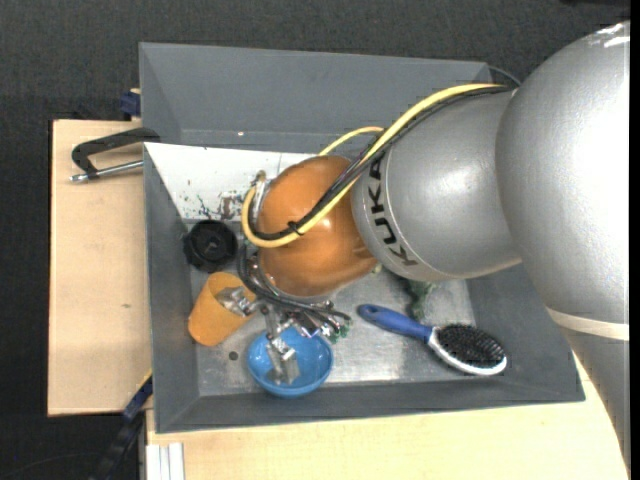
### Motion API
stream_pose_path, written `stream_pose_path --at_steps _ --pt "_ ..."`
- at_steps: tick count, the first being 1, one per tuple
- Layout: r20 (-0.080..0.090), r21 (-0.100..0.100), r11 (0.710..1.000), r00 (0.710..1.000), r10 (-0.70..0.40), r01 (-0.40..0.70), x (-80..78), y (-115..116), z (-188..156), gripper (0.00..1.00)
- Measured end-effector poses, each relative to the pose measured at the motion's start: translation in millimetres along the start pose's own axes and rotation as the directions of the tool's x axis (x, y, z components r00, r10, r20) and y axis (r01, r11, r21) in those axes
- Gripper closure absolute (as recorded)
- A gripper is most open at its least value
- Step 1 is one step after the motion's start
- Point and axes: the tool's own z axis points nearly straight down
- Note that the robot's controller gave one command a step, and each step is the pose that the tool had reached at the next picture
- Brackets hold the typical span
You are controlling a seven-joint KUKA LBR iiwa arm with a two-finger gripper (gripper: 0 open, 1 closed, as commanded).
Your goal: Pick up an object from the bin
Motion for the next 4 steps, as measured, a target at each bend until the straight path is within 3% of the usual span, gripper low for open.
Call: stream_pose_path --at_steps 1,2,3,4 --pt "-0.001 -0.001 0.859 0.859 -0.512 0.512 -8.0 20 -10 0.00" --pt "0.000 -0.002 0.447 0.447 -0.894 0.894 -21.2 25 31 0.00" --pt "-0.003 -0.004 0.582 0.582 -0.813 0.813 6.7 -1 30 0.00" --pt "0.001 0.003 0.581 0.581 -0.814 0.814 3.6 -1 27 1.00"
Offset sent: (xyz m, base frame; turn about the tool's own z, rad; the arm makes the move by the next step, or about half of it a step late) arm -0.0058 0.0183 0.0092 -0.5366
